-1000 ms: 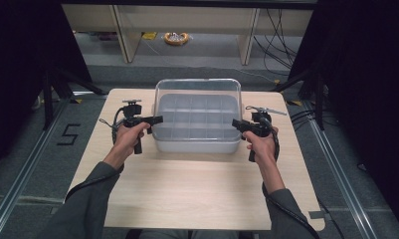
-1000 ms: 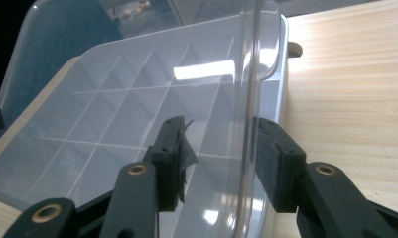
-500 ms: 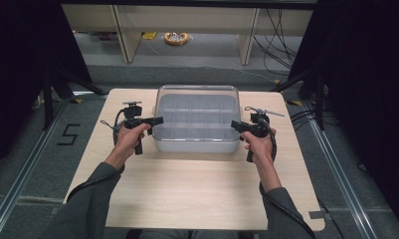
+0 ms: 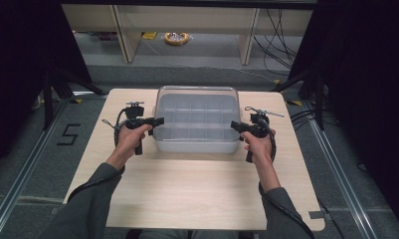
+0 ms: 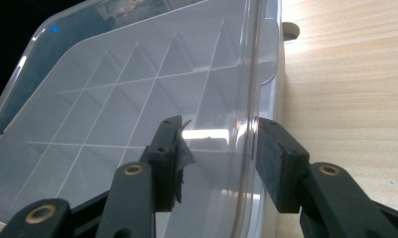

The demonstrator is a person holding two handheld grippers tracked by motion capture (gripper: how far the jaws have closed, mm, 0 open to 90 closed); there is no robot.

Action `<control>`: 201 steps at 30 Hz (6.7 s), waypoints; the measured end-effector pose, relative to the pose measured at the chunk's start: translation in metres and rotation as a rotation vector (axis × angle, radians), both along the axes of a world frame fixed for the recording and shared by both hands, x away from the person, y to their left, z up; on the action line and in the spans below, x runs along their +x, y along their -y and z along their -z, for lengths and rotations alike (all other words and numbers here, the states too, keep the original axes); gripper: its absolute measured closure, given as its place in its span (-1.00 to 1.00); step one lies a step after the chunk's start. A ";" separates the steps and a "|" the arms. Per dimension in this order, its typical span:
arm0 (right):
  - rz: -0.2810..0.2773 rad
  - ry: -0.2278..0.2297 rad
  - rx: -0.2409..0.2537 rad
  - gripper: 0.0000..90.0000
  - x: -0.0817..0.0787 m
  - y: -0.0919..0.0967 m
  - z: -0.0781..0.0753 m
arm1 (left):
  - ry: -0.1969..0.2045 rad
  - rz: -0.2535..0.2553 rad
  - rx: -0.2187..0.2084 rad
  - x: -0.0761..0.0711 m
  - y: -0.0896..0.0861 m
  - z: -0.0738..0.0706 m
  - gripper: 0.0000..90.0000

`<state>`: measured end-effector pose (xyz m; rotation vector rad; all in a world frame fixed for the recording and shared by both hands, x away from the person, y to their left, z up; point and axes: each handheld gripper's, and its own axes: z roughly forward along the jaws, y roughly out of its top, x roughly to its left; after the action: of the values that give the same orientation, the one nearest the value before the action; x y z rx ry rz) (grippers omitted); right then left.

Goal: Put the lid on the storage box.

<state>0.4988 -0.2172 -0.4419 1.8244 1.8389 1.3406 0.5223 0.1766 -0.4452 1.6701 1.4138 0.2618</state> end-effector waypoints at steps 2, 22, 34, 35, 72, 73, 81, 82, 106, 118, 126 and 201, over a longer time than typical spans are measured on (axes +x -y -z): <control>0.004 0.004 0.004 0.26 0.000 0.000 0.000 | -0.002 -0.002 -0.002 0.000 0.000 0.000 0.13; 0.020 0.013 -0.059 0.18 0.003 0.001 -0.005 | -0.045 0.014 0.044 0.000 0.000 0.005 0.18; -0.027 0.046 -0.089 0.22 0.000 0.007 -0.007 | -0.065 0.004 0.024 0.000 -0.001 0.005 0.19; -0.024 0.042 -0.074 0.22 -0.001 0.008 -0.009 | -0.065 -0.014 0.003 -0.001 -0.002 0.004 0.17; -0.099 0.137 -0.132 0.13 -0.052 0.026 -0.018 | 0.028 0.172 -0.047 -0.100 -0.015 -0.004 -0.04; -0.103 0.133 -0.124 0.12 -0.055 0.026 -0.018 | 0.028 0.180 -0.047 -0.103 -0.014 -0.003 -0.04; -0.103 0.143 -0.170 0.04 -0.068 0.026 -0.013 | 0.042 0.210 -0.069 -0.120 -0.014 0.005 -0.07; -0.106 0.146 -0.172 0.03 -0.069 0.027 -0.012 | 0.044 0.211 -0.077 -0.123 -0.013 0.007 -0.07; -0.110 0.101 -0.115 -0.40 -0.096 0.026 -0.001 | 0.029 0.285 0.009 -0.153 -0.003 0.027 -0.41; -0.167 0.118 -0.124 -0.52 -0.107 0.020 0.005 | 0.045 0.321 0.032 -0.169 0.003 0.030 -0.47; -0.172 0.070 -0.107 -0.53 -0.118 0.015 0.007 | 0.044 0.330 0.034 -0.175 0.005 0.033 -0.49; -0.332 -0.016 -0.126 -0.60 -0.235 0.005 0.052 | 0.024 0.438 0.078 -0.256 0.022 0.053 -0.50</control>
<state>0.2634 -0.2222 -0.4937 1.5204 2.2539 1.2756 0.2663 0.1547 -0.4985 1.9821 0.9963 0.0879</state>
